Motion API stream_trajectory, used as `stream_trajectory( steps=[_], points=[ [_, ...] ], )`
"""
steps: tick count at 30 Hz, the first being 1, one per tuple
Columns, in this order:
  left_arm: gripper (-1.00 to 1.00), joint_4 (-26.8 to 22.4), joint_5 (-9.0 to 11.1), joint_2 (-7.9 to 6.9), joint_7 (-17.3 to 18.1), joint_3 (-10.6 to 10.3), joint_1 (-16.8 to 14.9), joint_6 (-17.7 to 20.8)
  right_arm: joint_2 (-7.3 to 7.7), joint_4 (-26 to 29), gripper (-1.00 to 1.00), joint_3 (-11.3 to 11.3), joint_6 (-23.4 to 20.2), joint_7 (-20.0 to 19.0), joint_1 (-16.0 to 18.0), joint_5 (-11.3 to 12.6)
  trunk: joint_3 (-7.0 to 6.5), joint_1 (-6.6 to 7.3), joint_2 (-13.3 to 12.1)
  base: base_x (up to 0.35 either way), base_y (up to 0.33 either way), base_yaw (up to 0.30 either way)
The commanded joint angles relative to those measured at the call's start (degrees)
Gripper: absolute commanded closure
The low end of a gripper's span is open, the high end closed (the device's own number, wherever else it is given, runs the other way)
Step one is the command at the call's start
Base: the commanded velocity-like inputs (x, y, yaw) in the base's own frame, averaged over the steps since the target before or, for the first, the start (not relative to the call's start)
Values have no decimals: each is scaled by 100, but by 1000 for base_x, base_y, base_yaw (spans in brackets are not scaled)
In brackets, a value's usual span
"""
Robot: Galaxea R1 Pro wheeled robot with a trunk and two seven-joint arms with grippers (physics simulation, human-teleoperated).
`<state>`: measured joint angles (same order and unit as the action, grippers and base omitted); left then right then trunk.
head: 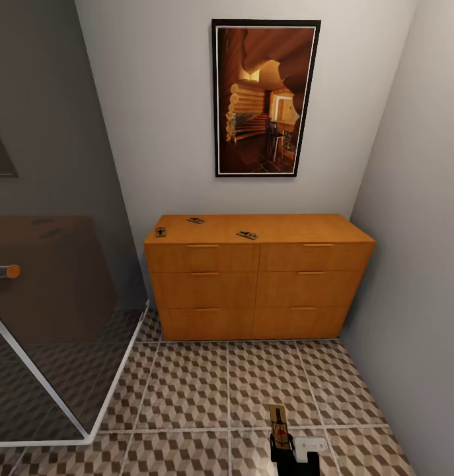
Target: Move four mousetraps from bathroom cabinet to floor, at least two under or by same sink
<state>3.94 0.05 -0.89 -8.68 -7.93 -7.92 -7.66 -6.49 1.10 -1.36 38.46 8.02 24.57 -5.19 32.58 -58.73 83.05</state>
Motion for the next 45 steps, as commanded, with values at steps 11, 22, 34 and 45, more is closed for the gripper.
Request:
stream_trajectory(
  steps=[11, 22, 34, 45],
  points=[
    [-100, 27, 4, 8, -19, -42, -8, -43, -1, -5, 100, -14, 12, 27, 5, -43, 5, 0, 3, 0, 0, 0],
    [-100, 28, 4, 9, -19, -42, -8, -43, -1, -5, 100, -14, 12, 27, 6, -43, 5, 0, 3, 0, 0, 0],
    [-100, 28, 4, 9, -19, -42, -8, -43, -1, -5, 100, -14, 12, 29, 5, -43, 5, 0, 3, 0, 0, 0],
    [-100, 28, 4, 9, -19, -42, -8, -43, -1, -5, 100, -14, 12, 27, 5, -43, 5, 0, 3, 0, 0, 0]
  ],
)
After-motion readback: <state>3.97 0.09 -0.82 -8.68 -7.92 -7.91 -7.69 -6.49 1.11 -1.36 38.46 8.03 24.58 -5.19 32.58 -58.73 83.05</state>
